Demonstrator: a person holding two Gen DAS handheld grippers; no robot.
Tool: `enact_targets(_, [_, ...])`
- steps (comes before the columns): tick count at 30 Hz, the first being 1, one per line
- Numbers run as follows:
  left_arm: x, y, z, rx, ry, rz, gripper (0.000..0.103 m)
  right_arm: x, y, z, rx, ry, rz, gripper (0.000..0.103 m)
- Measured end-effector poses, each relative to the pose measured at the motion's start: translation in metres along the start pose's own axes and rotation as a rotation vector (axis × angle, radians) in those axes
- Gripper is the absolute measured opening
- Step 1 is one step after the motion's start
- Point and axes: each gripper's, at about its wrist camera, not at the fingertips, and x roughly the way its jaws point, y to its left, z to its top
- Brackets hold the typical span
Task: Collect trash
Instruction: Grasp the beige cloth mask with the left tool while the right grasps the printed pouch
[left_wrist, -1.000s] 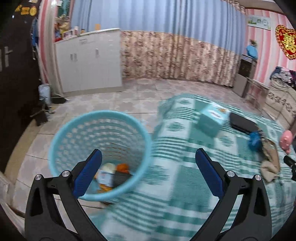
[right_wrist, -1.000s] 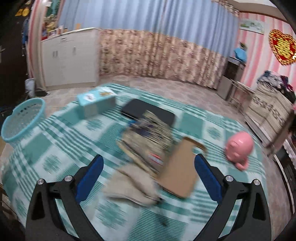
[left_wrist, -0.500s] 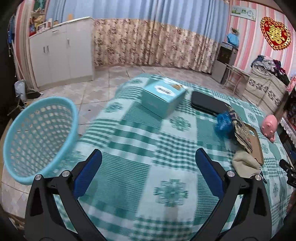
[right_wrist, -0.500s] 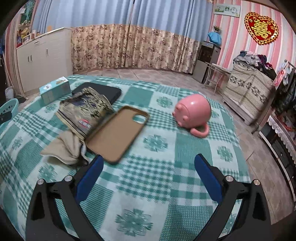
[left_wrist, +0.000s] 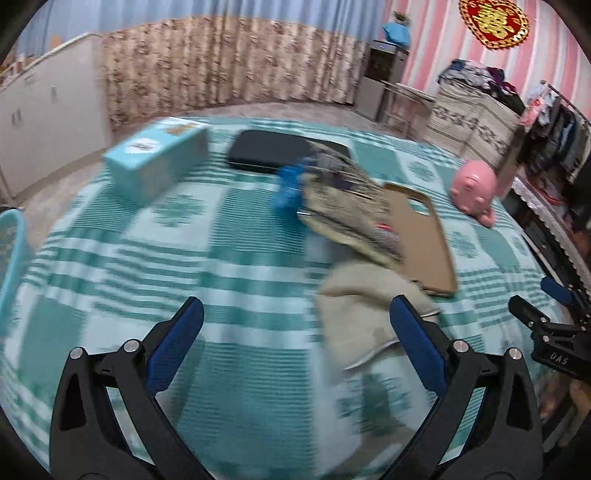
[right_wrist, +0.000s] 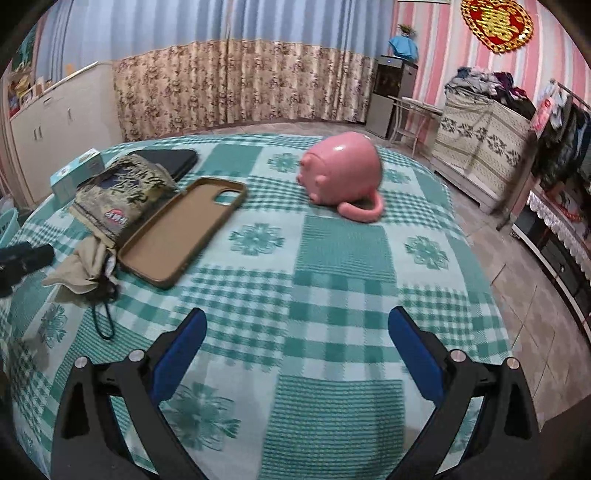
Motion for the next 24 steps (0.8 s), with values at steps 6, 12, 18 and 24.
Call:
enact_targets(6, [0.027, -0.025, -0.004, 0.040, 0.079, -0.039, 0.076, -0.002, -0.015, -0.004, 0.040, 0.002, -0.005, 0.096])
enact_targets(12, [0.017, -0.030, -0.012, 0.107, 0.085, -0.079, 0.035, -0.003, -0.012, -0.004, 0.054, 0.006, 0.005, 0.096])
enact_targets(18, [-0.009, -0.007, -0.017, 0.085, 0.062, -0.092, 0.006, -0.009, 0.016, 0.007, 0.018, -0.012, 0.036, 0.096])
enact_targets(24, [-0.041, 0.032, -0.013, 0.081, 0.016, -0.029, 0.006, -0.006, 0.068, 0.025, -0.050, -0.028, 0.097, 0.096])
